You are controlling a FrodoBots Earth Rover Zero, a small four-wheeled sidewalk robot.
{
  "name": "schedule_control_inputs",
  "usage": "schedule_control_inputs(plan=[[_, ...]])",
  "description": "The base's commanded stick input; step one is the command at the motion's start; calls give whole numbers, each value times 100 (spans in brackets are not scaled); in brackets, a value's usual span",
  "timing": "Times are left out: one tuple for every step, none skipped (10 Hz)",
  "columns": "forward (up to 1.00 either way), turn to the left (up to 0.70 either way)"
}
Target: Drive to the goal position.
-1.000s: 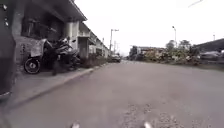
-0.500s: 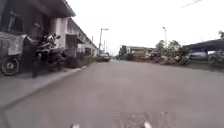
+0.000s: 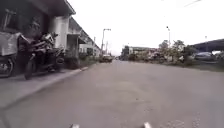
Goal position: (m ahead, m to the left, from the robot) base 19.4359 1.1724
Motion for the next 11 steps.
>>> schedule_control_inputs(plan=[[70,0],[70,0],[70,0],[70,0],[70,2],[70,8],[70,5],[70,1],[70,0],[70,0],[70,0]])
